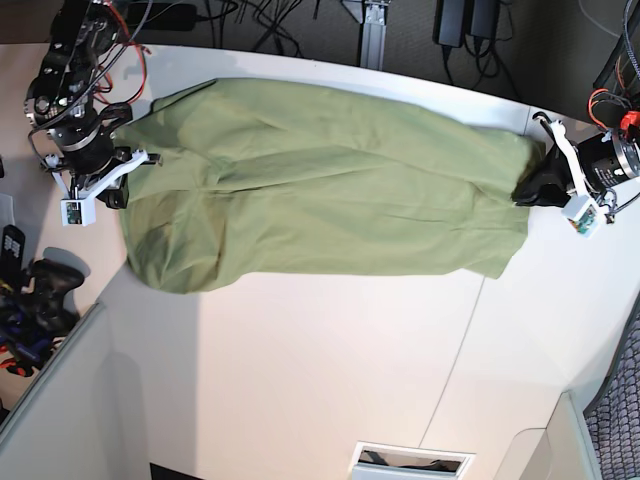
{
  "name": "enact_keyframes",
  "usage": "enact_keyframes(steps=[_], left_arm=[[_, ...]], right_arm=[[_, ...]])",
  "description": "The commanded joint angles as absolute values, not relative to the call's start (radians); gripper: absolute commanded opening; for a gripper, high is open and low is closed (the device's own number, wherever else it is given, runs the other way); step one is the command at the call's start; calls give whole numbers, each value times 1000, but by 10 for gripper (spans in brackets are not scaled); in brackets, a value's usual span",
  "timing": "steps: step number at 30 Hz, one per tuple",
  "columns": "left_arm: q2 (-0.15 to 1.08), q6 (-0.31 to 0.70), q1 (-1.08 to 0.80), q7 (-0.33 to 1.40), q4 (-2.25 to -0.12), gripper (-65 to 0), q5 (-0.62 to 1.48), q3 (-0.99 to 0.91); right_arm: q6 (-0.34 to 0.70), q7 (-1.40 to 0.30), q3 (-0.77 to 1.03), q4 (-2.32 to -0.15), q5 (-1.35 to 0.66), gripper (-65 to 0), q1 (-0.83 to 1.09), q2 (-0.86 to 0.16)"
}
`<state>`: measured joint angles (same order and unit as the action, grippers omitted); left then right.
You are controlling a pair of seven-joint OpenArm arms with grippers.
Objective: Layout the t-shirt on the table in an organized manner, then fold the t-shirt properly
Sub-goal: 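Lift the shirt high with both grippers and swing it across the table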
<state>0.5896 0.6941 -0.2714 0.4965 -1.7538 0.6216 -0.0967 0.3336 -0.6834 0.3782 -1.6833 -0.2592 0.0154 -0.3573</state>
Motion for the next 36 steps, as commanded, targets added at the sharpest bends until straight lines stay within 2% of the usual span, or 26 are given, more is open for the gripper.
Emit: enact_keyframes(steps=[1, 13, 19, 26, 29, 36], left_arm=[[610, 698, -260, 467, -1785, -650, 648, -129], [637, 698, -171, 445, -1869, -650, 659, -289], [685, 698, 4, 394, -1854, -650, 627, -288], [719, 698, 262, 373, -1732, -650, 632, -283], [735, 698, 352, 362, -1668, -650, 632, -250], [734, 698, 540, 351, -1546, -650, 629, -71]], right_arm=[[337, -659, 384, -1709, -284, -650, -15, -390], [340, -654, 384, -1708, -406, -650, -208, -565], [341, -644, 357, -1681, -438, -650, -358, -720], [341, -631, 259, -1585, -456, -650, -573, -875], [341, -628, 211, -1538, -480, -650, -670, -907], [358, -628, 39, -1454, -505, -650, -812, -911]])
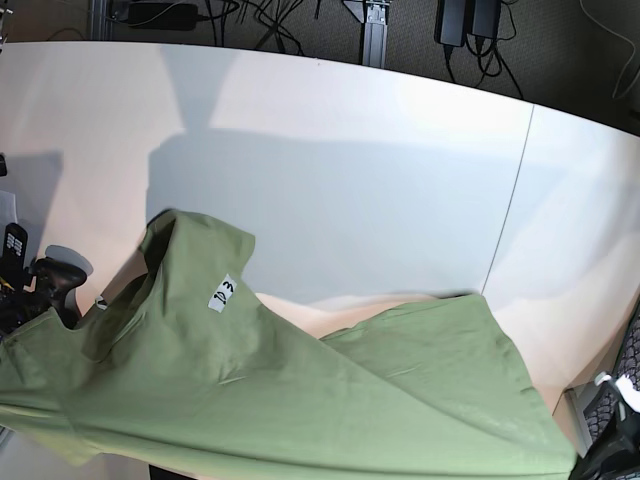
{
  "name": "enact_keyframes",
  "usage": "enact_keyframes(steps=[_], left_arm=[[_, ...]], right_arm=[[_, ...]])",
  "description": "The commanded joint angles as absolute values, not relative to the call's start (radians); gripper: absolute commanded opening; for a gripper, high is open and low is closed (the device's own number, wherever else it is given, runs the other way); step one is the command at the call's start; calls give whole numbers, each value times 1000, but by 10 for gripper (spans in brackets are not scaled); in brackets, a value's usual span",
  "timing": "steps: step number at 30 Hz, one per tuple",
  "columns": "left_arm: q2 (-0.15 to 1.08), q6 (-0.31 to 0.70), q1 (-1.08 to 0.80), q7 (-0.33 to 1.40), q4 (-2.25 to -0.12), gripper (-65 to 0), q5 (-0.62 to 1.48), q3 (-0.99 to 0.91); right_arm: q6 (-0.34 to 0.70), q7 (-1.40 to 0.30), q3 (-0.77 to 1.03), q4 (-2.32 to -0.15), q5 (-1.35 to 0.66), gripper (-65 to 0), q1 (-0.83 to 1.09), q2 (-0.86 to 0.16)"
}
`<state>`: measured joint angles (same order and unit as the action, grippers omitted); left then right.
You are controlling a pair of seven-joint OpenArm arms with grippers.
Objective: Layout the t-shirt on the table in an organized manner, then fold the t-shirt properly
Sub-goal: 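Lift the shirt high with both grippers and swing it across the table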
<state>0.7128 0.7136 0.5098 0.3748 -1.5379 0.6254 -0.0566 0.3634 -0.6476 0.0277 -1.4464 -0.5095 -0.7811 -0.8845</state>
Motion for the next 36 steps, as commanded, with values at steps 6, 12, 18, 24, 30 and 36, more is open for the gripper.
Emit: enact_keyframes(steps=[6, 12, 18, 24, 30, 36], left_arm=[[691, 698, 687, 302, -1357, -650, 580, 53], [633, 698, 878, 217, -1082, -650, 515, 150], [554, 698, 1052, 106, -776, -650, 439, 202], [513, 693, 1210, 93, -633, -650, 426, 205], [516, 698, 1297, 113, -632, -650, 461, 205], [519, 698, 1216, 216, -633, -650, 538, 205]], right_arm=[[363, -584, -66, -1378, -425, -650, -818, -855], [364, -524, -67, -1182, -362, -650, -920, -764], [364, -504, -67, -973, -351, -650, -1093, -677], [368, -508, -68, -927, -345, -650, -1206, -651], [368, -528, -68, -927, -395, -650, -1252, -651], [407, -660, -68, -970, -533, -650, -1219, -668]])
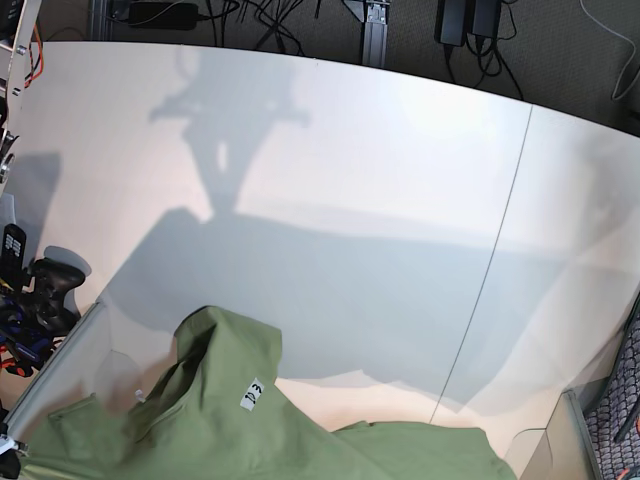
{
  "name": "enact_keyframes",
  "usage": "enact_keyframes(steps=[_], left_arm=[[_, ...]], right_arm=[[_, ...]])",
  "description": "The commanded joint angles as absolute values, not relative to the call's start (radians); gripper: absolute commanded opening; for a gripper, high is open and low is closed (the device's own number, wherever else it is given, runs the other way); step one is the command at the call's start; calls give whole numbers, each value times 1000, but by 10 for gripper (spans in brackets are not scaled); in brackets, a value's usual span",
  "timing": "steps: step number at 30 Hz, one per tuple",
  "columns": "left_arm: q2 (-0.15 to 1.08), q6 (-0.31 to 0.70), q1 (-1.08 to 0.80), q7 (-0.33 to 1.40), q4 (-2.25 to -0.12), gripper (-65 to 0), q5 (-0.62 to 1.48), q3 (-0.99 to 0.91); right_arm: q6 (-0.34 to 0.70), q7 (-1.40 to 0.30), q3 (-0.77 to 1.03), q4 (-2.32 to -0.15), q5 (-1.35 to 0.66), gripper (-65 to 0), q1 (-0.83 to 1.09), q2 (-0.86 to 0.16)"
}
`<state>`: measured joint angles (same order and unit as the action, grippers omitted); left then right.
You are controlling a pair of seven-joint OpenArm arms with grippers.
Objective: Layout the t-shirt on the table in an organized manner, then fold the t-shirt properly
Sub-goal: 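Lift the shirt high with both grippers and swing it across the table, then lower the shirt and grasp a new edge with the right gripper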
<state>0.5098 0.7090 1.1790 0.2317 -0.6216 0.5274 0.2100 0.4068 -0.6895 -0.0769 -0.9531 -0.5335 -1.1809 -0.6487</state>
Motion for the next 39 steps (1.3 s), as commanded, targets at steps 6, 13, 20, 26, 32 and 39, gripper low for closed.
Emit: enact_keyframes(steps=[6, 13, 20, 26, 32, 39], left_arm=[[584, 698, 961, 303, -649, -650, 669, 204], [686, 698, 621, 304, -886, -650, 722, 204], [696, 698, 402, 304, -1093, -650, 722, 204], [696, 698, 331, 304, -1142, -650, 720, 204], [704, 698, 332, 304, -1142, -650, 696, 196], [706, 698, 332, 304, -1142, -650, 683, 157]], right_arm=[[427, -757, -31, -1212, -627, -650, -990, -781], [432, -761, 130, -1420, -637, -650, -619, -828], [447, -760, 247, -1465, -655, -650, -320, -762], [453, -759, 313, -1468, -698, -650, -168, -652], [453, -756, 313, -1468, -715, -650, -147, -495], [454, -749, 313, -1468, -705, -455, -187, -293]])
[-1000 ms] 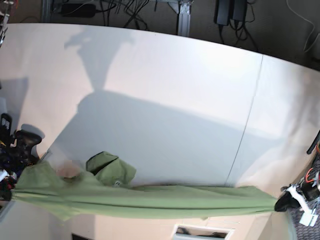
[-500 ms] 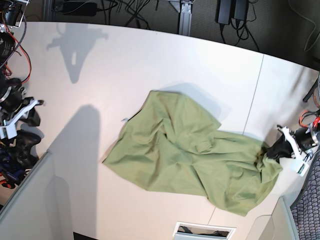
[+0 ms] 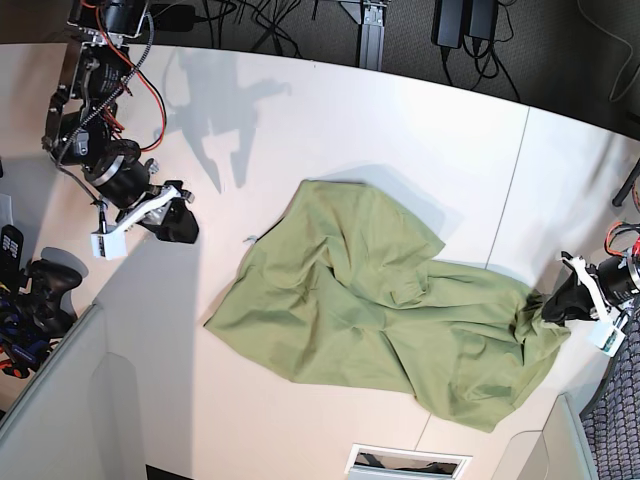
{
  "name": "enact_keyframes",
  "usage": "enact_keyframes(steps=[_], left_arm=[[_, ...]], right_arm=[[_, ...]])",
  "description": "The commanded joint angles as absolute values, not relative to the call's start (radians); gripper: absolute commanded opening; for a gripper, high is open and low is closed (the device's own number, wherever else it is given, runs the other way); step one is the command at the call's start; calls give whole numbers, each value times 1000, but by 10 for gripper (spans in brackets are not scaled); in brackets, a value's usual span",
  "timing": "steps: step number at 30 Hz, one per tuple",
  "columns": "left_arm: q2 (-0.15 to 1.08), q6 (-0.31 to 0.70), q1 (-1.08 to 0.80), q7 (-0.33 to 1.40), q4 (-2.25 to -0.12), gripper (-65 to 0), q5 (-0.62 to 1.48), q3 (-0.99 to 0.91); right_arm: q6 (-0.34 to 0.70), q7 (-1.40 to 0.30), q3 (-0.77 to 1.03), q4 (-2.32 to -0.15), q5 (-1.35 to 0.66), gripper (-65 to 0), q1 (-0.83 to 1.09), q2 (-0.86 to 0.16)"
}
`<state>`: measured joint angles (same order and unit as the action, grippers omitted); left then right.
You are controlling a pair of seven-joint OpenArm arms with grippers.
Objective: Layout the t-shirt on the table in an organized manner, then fold the t-shirt properly
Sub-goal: 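Lower the shirt and grasp a new edge with the right gripper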
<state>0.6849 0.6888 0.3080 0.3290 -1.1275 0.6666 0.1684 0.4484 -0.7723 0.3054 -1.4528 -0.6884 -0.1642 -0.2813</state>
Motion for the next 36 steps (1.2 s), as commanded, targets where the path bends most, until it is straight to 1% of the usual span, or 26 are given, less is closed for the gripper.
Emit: enact_keyframes(steps=[1, 3, 7, 9, 10, 11, 13, 14, 18, 22, 23, 26, 28, 32, 36], left_arm=[[707, 698, 332, 304, -1142, -650, 683, 157], [710, 698, 332, 304, -1142, -650, 683, 157], [717, 698, 332, 304, -1142, -650, 684, 157], [718, 698, 332, 304, -1142, -650, 684, 157], [718, 698, 332, 304, -1142, -650, 684, 157], [718, 698, 332, 304, -1142, -650, 684, 157], [718, 698, 332, 304, -1142, -650, 683, 157], [719, 698, 332, 304, -1142, -650, 683, 157], [719, 698, 332, 304, -1142, -650, 683, 157], [728, 698, 332, 302, -1142, -650, 684, 157], [732, 698, 332, 295, -1142, -630, 683, 157], [738, 698, 332, 289, -1142, -532, 684, 157], [740, 698, 332, 289, -1142, -503, 683, 157], [749, 698, 332, 289, -1142, -501, 673, 146], [757, 698, 329, 290, -1142, -501, 676, 105]], right_arm=[[454, -748, 313, -1468, -689, -454, -194, -265], [454, -729, 313, -1468, -656, -452, -207, -212], [454, -689, 295, -1467, -581, -374, -231, -117], [455, -682, 266, -1466, -554, -379, -245, -79], [455, -675, 246, -1466, -541, -404, -253, -63], [455, -665, 224, -1466, -519, -455, -258, -49], [456, -632, 174, -1465, -445, -618, -268, -23], [457, -617, 148, -1462, -391, -650, -273, -11], [456, -529, 37, -1397, -192, -650, -291, 14], [453, -485, -50, -1269, -73, -650, -311, 14], [452, -477, -60, -1244, -51, -650, -313, 13], [452, -467, -66, -1202, -30, -650, -313, -4], [452, -468, -66, -1187, -30, -650, -313, -33], [452, -472, -66, -1181, -32, -650, -310, -124], [452, -488, -66, -1181, -79, -650, -307, -220]])
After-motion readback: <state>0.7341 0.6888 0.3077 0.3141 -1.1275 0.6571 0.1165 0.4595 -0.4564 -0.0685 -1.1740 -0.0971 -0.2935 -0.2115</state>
